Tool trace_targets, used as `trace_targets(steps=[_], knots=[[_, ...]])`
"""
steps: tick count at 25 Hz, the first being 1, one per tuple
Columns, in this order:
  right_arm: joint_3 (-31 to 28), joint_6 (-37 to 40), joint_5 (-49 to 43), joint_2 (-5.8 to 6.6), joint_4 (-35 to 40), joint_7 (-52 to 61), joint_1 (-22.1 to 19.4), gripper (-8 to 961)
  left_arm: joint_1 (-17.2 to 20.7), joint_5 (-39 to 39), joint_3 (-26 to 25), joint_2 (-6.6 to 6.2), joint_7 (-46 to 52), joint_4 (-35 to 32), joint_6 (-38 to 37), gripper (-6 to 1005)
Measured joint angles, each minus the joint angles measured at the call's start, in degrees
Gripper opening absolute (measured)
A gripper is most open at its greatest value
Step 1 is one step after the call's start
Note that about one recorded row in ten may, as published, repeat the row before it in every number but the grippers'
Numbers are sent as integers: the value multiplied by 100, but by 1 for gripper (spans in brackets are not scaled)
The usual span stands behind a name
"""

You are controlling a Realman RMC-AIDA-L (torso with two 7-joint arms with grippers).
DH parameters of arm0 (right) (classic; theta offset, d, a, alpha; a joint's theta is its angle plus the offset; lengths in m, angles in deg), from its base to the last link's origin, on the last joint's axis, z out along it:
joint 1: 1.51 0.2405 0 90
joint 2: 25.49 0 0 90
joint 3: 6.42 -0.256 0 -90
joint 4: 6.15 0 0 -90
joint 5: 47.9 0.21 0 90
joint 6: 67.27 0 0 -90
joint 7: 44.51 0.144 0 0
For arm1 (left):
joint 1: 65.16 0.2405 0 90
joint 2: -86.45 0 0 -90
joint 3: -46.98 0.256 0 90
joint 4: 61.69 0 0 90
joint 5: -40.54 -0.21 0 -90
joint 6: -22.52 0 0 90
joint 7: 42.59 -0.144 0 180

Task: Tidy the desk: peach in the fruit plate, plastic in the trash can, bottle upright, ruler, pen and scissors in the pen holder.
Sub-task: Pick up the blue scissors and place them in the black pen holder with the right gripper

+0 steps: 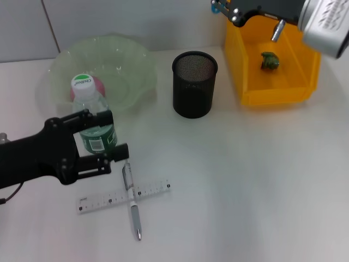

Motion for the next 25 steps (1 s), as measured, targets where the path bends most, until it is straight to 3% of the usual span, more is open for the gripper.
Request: trace_targets(steps=[5,10,14,25], knots=[[418,-375,18,-21,358,-1364,-160,248,-6,147,-9,0,20,54,139,814],[1598,-1534,168,-34,833,-2772,-492,250,74,288,-8,-9,76,73,165,814],[2338,-2428,663,-30,678,-4355,-561,252,103,288,9,-17,78,72,162,814],[2676,-2464,1905,47,351,-7959,-599,256,262,428,-11,-3,-197,71,254,814]])
